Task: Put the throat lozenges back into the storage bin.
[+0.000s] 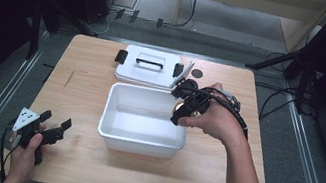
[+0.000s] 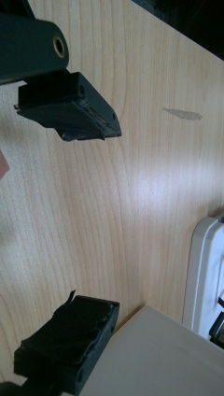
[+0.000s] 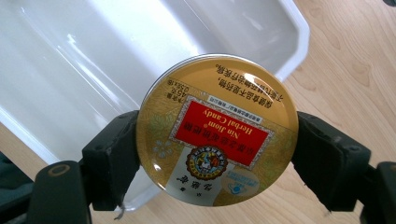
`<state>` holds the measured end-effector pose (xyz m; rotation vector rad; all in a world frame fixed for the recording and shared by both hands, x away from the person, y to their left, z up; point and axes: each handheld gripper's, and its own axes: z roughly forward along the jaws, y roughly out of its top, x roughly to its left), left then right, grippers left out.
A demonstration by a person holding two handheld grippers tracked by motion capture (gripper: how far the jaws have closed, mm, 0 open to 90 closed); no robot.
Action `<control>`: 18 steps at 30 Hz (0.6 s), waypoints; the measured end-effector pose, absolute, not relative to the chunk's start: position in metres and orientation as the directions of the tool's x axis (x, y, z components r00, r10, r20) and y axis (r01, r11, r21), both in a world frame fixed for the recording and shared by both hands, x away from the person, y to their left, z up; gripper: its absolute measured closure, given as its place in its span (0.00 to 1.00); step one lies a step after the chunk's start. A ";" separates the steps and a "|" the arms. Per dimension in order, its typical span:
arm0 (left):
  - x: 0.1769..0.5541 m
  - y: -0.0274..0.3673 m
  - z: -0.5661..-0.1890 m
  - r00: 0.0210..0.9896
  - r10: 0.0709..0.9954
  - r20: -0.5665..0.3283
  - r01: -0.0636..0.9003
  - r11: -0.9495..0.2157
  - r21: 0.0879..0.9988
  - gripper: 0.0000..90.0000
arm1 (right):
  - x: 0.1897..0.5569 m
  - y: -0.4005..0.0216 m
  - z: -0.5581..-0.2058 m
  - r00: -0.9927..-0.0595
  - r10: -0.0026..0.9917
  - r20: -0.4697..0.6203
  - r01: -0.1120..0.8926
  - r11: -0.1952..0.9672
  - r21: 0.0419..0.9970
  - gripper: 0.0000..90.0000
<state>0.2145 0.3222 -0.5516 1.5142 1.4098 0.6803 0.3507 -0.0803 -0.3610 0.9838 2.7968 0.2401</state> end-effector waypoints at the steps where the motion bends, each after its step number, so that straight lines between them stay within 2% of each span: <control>1: 0.215 0.322 -0.552 0.189 0.963 -0.191 0.450 0.088 0.889 0.16 | 0.351 -0.079 -0.361 -0.773 0.625 -0.108 0.598 0.775 0.206 0.23; 14: 0.215 0.322 -0.552 0.188 0.963 -0.193 0.451 0.090 0.888 0.16 | 0.350 -0.062 -0.367 -0.804 0.584 -0.111 0.555 0.805 0.209 0.23; 18: 0.215 0.322 -0.552 0.188 0.963 -0.195 0.451 0.091 0.888 0.16 | 0.349 -0.059 -0.370 -0.831 0.542 -0.125 0.509 0.832 0.223 0.23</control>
